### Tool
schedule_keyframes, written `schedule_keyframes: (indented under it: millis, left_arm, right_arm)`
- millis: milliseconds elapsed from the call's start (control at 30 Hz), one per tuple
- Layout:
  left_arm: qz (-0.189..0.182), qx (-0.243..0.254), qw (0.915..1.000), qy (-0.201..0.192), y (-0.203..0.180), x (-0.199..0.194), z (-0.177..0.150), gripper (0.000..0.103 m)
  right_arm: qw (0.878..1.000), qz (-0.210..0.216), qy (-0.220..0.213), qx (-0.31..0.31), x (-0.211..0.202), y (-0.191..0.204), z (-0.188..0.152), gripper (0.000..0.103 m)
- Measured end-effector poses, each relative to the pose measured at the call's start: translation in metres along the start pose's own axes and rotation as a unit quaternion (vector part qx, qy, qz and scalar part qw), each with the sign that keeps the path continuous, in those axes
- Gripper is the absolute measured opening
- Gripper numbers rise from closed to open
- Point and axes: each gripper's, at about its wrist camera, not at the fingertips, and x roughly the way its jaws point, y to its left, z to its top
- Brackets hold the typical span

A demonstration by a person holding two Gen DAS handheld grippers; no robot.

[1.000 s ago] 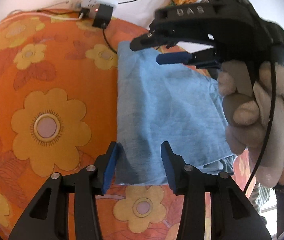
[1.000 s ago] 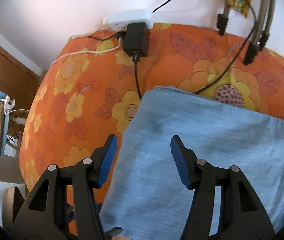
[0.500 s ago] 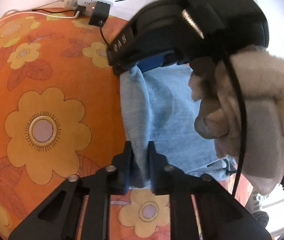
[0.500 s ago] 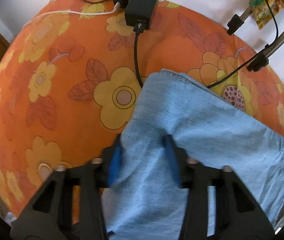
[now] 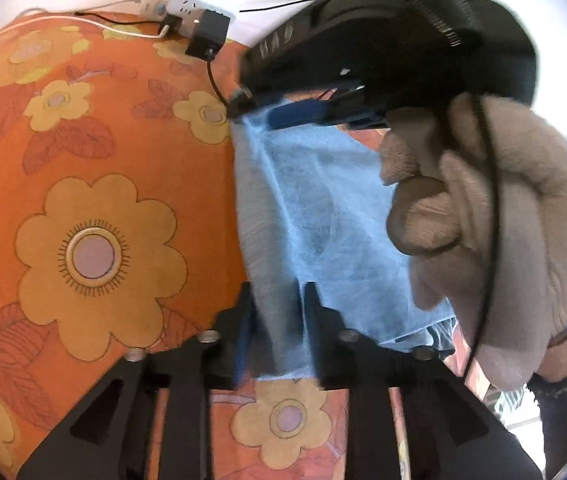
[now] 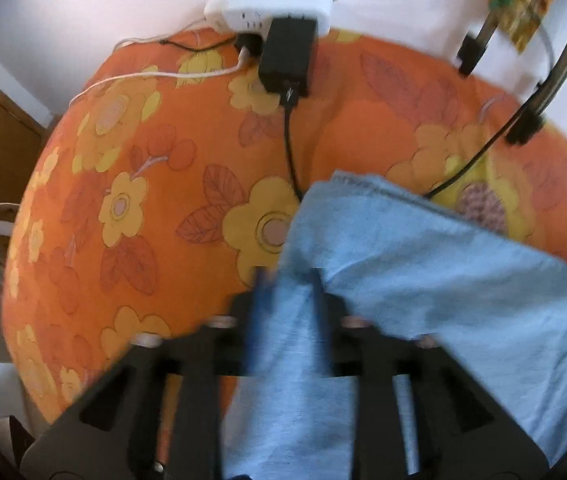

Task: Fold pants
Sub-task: 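Grasp the folded jeans edge with the right tool beside the left tool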

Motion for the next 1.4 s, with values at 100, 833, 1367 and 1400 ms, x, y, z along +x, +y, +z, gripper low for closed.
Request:
schedule_keyframes:
  millis: [100,833,1367,1400]
  left_arm:
    - [0.007,-0.001,1.0,0.001,0.001,0.006,0.001,0.029]
    - [-0.006,0.084,0.9929,-0.085,-0.061,-0.031,-0.01,0.007]
    - [-0.07,0.179,0.9756,-0.107,-0.195,-0.011,0.003,0.007]
    - [-0.075,0.186,0.9743,-0.104,-0.206,-0.007,0.003,0.007]
  right_arm:
    - [1.0,-0.017,-0.006,-0.018,-0.004,0.009,0.004,0.064]
    - [0.998,0.058,-0.026,0.021,-0.05,-0.043,-0.01,0.006]
    - [0.985,0.092,-0.129,0.068,-0.17,-0.151,-0.047,0.005]
    - [0.984,0.091,-0.133,0.073,-0.175,-0.162,-0.05,0.005]
